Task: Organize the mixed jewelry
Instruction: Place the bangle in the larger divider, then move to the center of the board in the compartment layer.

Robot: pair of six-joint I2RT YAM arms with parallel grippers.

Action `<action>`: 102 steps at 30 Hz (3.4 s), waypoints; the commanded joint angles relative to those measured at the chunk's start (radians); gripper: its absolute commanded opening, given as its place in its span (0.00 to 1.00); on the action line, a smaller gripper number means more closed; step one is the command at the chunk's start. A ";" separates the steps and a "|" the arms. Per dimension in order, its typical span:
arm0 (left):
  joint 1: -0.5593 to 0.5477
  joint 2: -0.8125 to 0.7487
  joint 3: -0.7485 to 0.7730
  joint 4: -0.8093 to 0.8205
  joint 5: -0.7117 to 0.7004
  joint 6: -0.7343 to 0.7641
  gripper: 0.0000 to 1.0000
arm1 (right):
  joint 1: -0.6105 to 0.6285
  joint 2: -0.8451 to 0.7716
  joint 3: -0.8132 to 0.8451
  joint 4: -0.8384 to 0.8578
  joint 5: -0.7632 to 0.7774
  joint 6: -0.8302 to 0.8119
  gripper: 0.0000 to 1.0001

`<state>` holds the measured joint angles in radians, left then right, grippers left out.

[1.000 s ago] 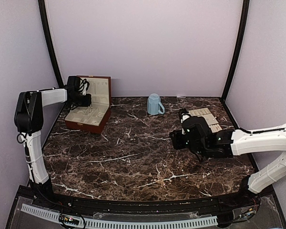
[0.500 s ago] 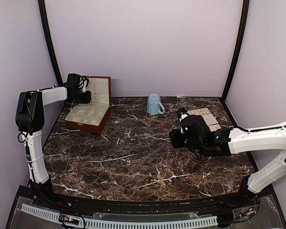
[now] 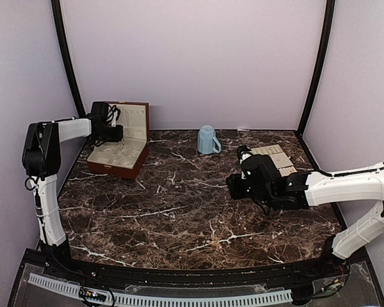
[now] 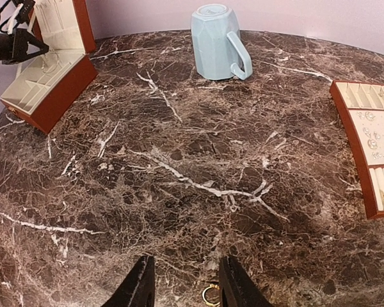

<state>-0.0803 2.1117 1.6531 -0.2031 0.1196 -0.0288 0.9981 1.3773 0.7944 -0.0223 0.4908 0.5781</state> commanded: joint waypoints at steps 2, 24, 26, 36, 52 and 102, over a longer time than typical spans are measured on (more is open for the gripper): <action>0.008 0.016 -0.014 -0.003 0.020 0.012 0.05 | -0.010 0.010 0.034 0.028 -0.005 -0.001 0.35; 0.008 0.038 -0.027 -0.040 0.053 0.072 0.05 | -0.010 0.009 0.037 0.025 -0.004 0.000 0.35; 0.008 0.046 -0.020 -0.047 0.044 0.074 0.05 | -0.010 0.008 0.037 0.025 -0.004 0.001 0.35; 0.008 0.063 -0.015 -0.056 -0.011 0.078 0.05 | -0.010 0.003 0.034 0.027 -0.001 0.005 0.35; 0.008 0.067 0.004 -0.069 -0.044 0.082 0.19 | -0.010 0.011 0.048 0.026 -0.003 0.004 0.35; 0.001 -1.094 -0.716 -0.098 -0.048 -0.139 0.71 | -0.223 -0.124 0.185 -0.424 -0.015 0.208 0.42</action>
<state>-0.0811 1.0447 0.9695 -0.2237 0.0910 -0.2382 0.8364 1.2858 1.0142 -0.4171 0.5056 0.7650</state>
